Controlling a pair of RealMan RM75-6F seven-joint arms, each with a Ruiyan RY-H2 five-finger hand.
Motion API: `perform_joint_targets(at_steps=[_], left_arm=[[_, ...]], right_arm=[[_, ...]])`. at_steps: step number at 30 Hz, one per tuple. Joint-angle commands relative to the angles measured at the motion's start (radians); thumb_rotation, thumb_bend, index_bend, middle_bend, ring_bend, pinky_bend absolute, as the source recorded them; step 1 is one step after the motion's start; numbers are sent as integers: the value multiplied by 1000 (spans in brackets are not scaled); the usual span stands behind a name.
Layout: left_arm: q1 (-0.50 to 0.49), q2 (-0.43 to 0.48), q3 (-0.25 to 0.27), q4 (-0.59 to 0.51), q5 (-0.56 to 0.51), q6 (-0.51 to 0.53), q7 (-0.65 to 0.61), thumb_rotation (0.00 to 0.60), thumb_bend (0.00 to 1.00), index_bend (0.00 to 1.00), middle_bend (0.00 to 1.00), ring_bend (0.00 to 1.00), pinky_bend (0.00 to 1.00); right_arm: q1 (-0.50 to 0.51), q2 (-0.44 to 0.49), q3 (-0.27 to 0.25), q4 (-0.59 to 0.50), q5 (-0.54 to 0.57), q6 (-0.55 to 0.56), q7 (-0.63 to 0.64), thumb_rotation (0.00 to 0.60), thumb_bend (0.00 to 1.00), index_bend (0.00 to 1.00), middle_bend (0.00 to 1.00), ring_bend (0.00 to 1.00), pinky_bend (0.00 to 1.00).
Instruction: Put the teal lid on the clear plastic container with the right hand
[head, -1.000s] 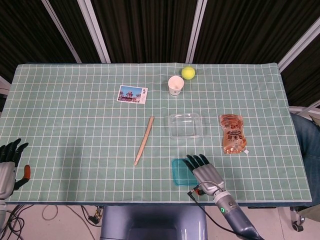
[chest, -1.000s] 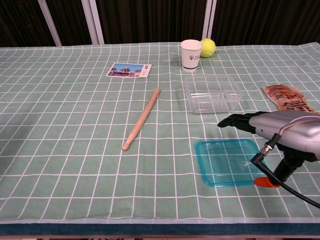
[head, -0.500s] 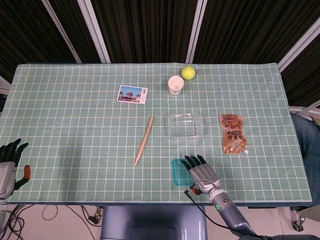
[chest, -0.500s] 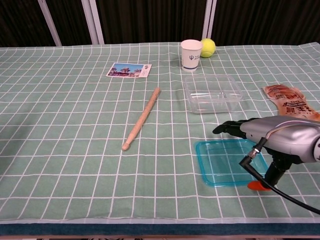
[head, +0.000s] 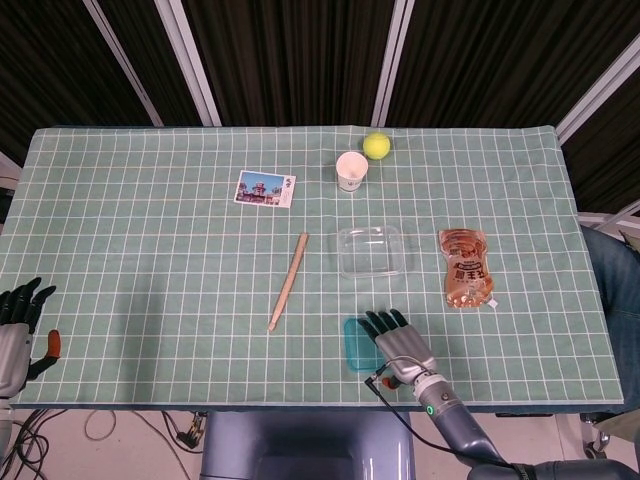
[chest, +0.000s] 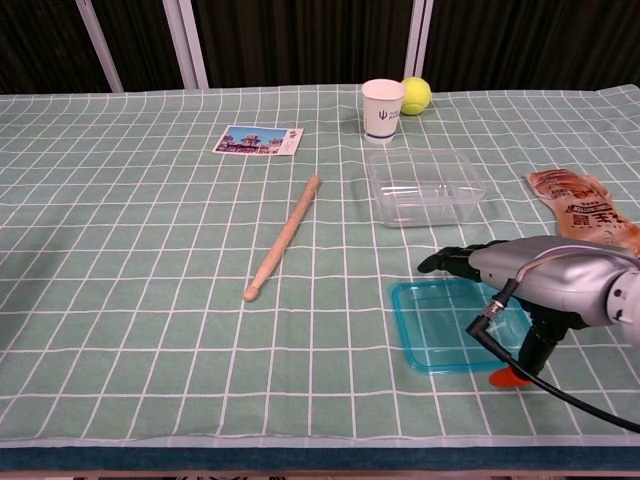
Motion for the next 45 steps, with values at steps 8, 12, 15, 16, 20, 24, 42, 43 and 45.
perform_joint_targets(at_steps=[8, 12, 15, 16, 20, 24, 42, 43, 45], left_arm=[[0, 2, 0, -2, -4, -3, -1, 600, 568, 115, 0, 0, 0], [-1, 3, 0, -3, -6, -4, 0, 600, 568, 115, 0, 0, 0], [-1, 3, 0, -3, -8, -5, 0, 600, 568, 115, 0, 0, 0], [-1, 3, 0, -3, -7, -5, 0, 600, 568, 115, 0, 0, 0], [0, 3, 0, -2, -7, -3, -2, 600, 568, 116, 0, 0, 0], [0, 4, -1, -1, -8, -3, -3, 600, 568, 116, 0, 0, 0], [0, 4, -1, -1, -9, -2, -3, 600, 568, 116, 0, 0, 0], [0, 4, 0, -1, -8, -2, -3, 600, 568, 116, 0, 0, 0], [0, 4, 0, -1, -8, -2, -3, 600, 568, 116, 0, 0, 0]], right_arm=[[29, -18, 1, 14, 36, 6, 0, 600, 212, 0, 1, 0, 0], [49, -16, 3, 5, 66, -1, -9, 600, 213, 0, 0, 0, 0], [64, -17, 3, 5, 84, -2, -16, 600, 213, 0, 1, 0, 0], [67, -18, 3, 6, 88, -1, -18, 600, 212, 0, 0, 0, 0], [81, -26, 7, 19, 108, 1, -15, 600, 213, 0, 1, 0, 0], [89, -32, 7, 31, 117, 6, -7, 600, 212, 0, 11, 0, 0], [104, -42, -10, 57, 114, 13, 30, 600, 212, 0, 118, 0, 0], [104, -42, -10, 57, 113, 14, 31, 600, 212, 0, 122, 0, 0], [105, -45, -11, 59, 110, 20, 31, 600, 212, 0, 132, 0, 0]])
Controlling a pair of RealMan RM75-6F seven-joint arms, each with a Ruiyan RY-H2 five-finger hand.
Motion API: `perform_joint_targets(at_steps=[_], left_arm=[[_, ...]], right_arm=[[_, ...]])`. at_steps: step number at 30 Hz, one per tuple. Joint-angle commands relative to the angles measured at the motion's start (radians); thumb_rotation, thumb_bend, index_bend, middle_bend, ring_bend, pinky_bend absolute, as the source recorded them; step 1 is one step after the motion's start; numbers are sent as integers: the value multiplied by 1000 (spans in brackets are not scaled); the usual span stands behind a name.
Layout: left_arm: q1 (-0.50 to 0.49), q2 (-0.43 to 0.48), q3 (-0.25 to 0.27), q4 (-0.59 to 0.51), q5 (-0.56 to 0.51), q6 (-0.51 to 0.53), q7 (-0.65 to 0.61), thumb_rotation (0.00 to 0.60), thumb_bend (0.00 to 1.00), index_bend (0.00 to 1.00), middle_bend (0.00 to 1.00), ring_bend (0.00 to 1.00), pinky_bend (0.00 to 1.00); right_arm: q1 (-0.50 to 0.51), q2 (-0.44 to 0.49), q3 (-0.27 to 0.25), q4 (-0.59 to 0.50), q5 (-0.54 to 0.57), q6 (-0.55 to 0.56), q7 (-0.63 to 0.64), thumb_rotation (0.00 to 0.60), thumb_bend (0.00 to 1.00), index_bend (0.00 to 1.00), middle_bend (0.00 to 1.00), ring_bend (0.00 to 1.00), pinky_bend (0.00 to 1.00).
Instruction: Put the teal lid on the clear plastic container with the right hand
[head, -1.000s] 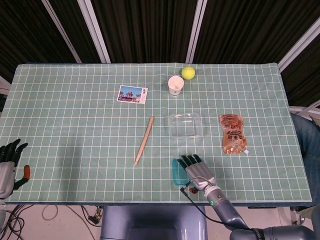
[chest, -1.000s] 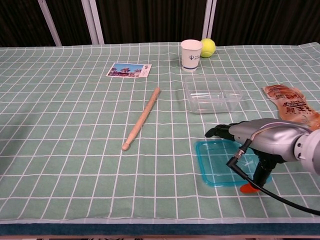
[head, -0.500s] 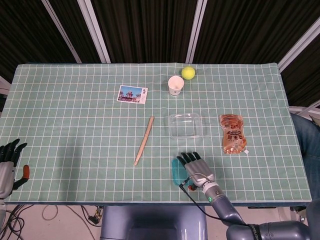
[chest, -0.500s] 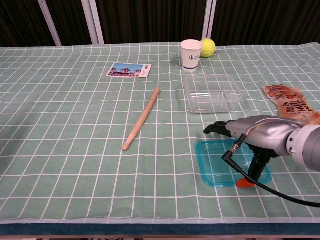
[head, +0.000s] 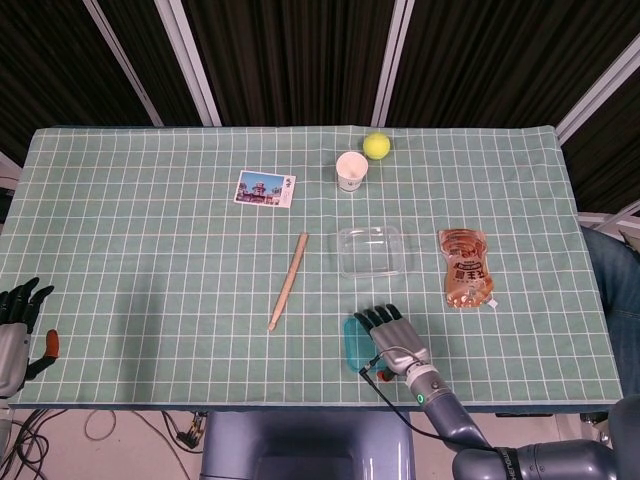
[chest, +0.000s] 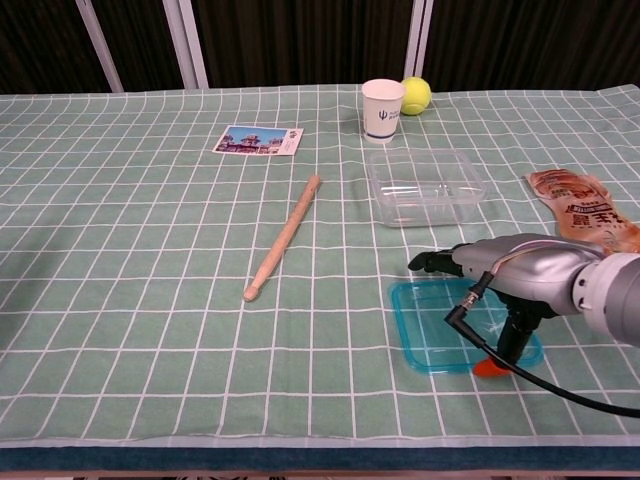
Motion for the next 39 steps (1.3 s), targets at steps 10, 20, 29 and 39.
perform_joint_targets(at_steps=[10, 20, 29, 39], left_arm=[[0, 0, 0, 1, -1, -1, 0, 600, 568, 116, 0, 0, 0], [0, 0, 0, 1, -1, -1, 0, 600, 568, 116, 0, 0, 0], [-1, 0, 0, 2, -1, 0, 0, 600, 568, 116, 0, 0, 0], [-1, 1, 0, 1, -2, -2, -1, 600, 568, 116, 0, 0, 0]], right_arm=[[7, -3, -6, 6, 7, 8, 5, 600, 213, 0, 133, 0, 0], [12, 0, -13, 1, 14, 12, 8, 600, 212, 0, 154, 0, 0], [15, -8, -19, 5, 10, 17, 10, 600, 213, 0, 165, 0, 0], [20, -11, -17, 10, 16, 24, 9, 600, 213, 0, 165, 0, 0]])
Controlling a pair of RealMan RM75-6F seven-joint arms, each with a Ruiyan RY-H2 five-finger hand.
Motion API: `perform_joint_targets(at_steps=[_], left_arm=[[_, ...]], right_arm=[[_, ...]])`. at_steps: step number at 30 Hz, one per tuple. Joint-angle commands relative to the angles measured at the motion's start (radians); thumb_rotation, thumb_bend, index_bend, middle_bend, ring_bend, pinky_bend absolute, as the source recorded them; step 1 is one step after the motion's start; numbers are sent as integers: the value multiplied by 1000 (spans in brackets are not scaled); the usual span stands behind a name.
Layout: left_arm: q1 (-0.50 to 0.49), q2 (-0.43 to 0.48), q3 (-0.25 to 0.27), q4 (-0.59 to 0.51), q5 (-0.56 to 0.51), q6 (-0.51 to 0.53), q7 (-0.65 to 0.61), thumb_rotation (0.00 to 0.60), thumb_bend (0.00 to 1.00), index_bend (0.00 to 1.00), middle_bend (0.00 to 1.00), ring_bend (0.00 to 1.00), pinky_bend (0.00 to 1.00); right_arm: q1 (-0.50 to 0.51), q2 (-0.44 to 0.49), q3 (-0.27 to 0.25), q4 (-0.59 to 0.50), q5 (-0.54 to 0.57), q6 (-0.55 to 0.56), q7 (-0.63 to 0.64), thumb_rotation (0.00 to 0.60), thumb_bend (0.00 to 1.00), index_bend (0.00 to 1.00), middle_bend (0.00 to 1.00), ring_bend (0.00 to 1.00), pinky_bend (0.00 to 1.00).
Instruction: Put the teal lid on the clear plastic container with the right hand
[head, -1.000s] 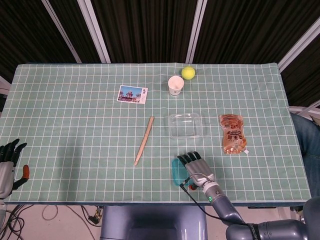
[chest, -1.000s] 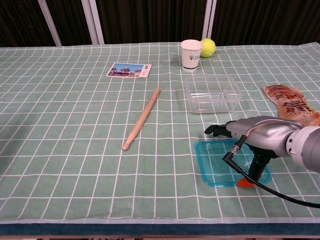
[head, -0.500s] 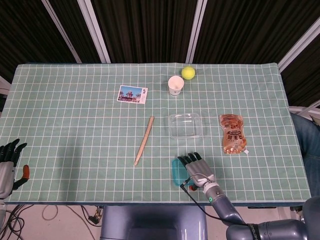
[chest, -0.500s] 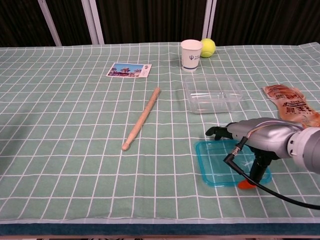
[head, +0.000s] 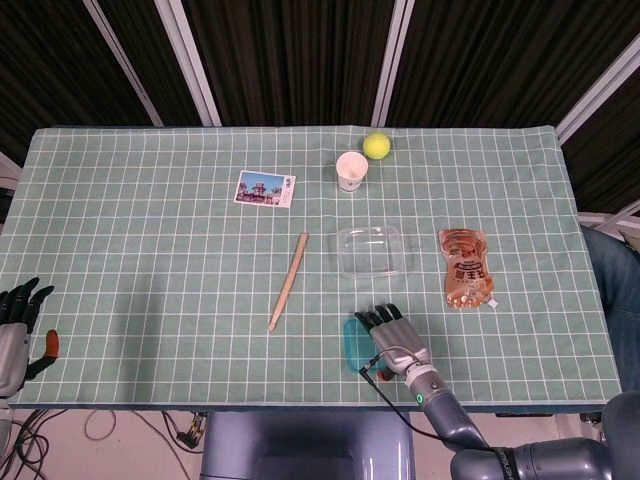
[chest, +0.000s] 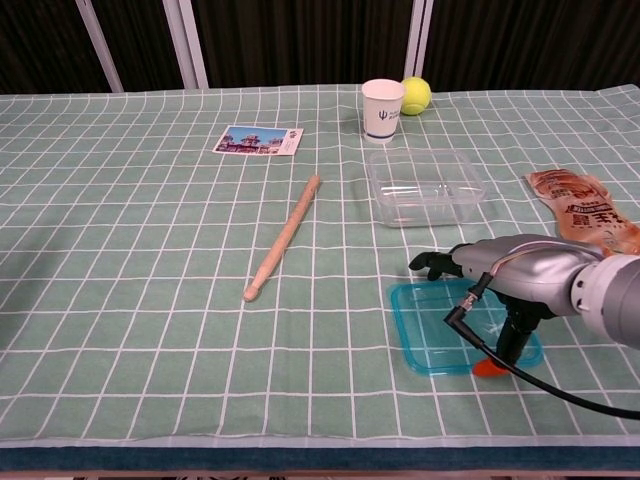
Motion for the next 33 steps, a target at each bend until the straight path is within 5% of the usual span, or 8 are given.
perform_joint_targets(at_steps=[1, 33], left_arm=[[0, 0, 0, 0, 0, 0, 0, 600, 568, 116, 0, 0, 0], [-1, 2, 0, -2, -7, -5, 0, 600, 568, 115, 0, 0, 0]], right_arm=[[3, 0, 1, 2, 5, -2, -1, 600, 213, 0, 165, 0, 0], [13, 4, -11, 12, 18, -14, 10, 600, 213, 0, 165, 0, 0]])
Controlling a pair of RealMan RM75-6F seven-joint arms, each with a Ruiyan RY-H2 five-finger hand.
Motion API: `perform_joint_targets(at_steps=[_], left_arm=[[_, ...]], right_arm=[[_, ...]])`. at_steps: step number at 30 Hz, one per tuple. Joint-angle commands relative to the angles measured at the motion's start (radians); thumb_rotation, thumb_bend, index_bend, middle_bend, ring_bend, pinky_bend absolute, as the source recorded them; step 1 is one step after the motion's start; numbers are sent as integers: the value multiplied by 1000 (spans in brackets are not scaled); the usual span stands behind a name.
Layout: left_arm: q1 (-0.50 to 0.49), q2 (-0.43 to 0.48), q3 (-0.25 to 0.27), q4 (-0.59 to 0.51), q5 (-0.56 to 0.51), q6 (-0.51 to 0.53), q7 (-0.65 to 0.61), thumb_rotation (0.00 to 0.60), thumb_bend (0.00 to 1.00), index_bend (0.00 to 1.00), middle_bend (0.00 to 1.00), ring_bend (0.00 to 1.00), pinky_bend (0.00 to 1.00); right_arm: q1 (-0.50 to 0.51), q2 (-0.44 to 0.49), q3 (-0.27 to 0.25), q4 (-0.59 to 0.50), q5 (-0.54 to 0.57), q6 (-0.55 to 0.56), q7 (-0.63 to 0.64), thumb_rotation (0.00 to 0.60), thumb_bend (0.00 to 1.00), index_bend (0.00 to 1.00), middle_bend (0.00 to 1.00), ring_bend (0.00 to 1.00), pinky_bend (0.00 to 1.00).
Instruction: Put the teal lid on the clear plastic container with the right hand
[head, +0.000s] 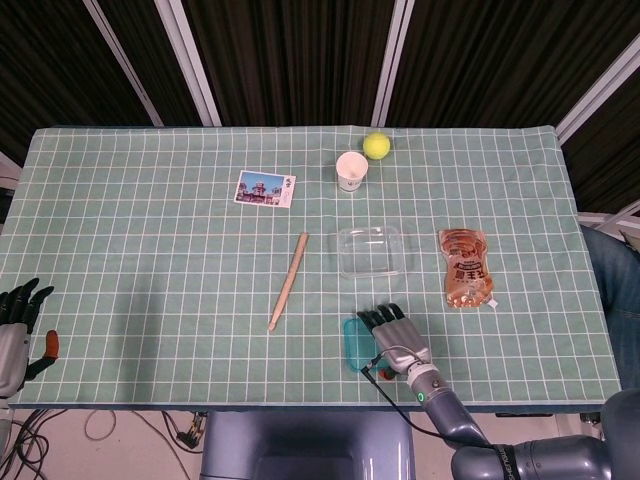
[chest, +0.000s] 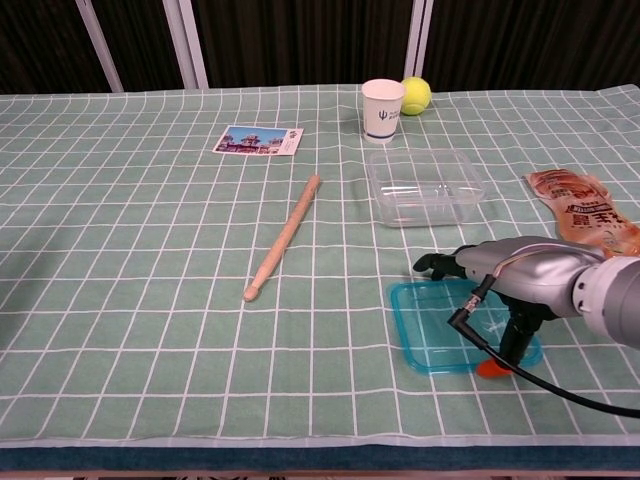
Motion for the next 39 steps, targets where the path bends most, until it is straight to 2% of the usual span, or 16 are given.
perform_joint_targets(at_steps=[1, 10, 16, 21, 31, 39], left_arm=[[0, 0, 0, 0, 1, 0, 0, 600, 568, 115, 0, 0, 0], [0, 1, 1, -1, 0, -1, -1, 600, 568, 116, 0, 0, 0], [0, 2, 1, -2, -2, -2, -3, 600, 568, 115, 0, 0, 0], [0, 4, 1, -4, -3, -3, -6, 600, 568, 116, 0, 0, 0], [1, 7, 1, -7, -4, -4, -8, 600, 568, 116, 0, 0, 0], [1, 6, 2, -7, -4, -4, -7, 600, 568, 115, 0, 0, 0]], right_arm=[[0, 0, 0, 1, 0, 0, 0, 600, 212, 0, 165, 0, 0], [0, 0, -7, 3, 1, 1, 0, 600, 213, 0, 171, 0, 0], [4, -4, -10, 5, 8, -1, -8, 600, 213, 0, 212, 0, 0], [6, -11, -7, 7, 13, 1, -9, 600, 213, 0, 286, 0, 0], [-14, -16, 5, 16, -41, 17, 44, 600, 283, 0, 345, 21, 0], [-27, 7, 5, 9, -82, 2, 85, 600, 292, 0, 355, 26, 0]])
